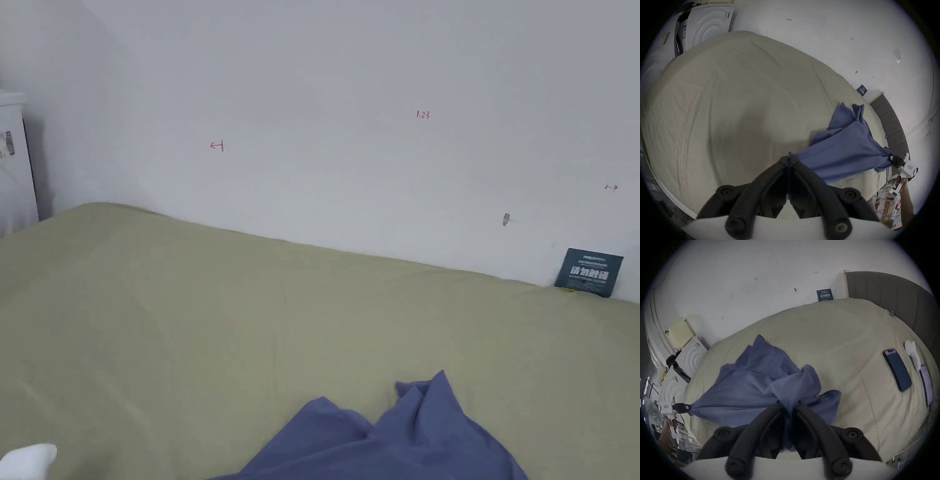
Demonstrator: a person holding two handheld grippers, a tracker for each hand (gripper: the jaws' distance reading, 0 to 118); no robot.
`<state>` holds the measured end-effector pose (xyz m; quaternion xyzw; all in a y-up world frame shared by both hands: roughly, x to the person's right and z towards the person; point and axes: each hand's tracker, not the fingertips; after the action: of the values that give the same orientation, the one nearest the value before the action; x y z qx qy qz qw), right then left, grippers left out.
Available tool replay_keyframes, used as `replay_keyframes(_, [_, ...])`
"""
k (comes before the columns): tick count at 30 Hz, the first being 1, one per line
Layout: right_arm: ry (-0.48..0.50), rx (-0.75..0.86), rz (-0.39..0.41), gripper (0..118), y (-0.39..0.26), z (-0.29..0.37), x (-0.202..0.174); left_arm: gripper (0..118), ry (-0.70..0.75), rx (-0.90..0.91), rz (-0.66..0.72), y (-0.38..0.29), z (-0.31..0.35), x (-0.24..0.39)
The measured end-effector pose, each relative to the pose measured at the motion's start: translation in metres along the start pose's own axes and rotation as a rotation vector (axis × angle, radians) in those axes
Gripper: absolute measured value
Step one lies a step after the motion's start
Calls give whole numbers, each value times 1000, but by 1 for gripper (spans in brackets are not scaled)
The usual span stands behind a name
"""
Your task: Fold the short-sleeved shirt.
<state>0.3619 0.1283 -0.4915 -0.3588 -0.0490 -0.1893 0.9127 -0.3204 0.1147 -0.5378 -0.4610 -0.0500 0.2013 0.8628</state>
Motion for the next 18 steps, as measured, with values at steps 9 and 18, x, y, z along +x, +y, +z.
replay_keyframes(9, [36, 153, -99, 90, 11, 56, -27, 113, -66, 113, 54, -3, 42, 3])
replay_keyframes(18, [-114, 308, 235, 68, -32, 123, -159, 29, 151, 408, -282, -63, 98, 154])
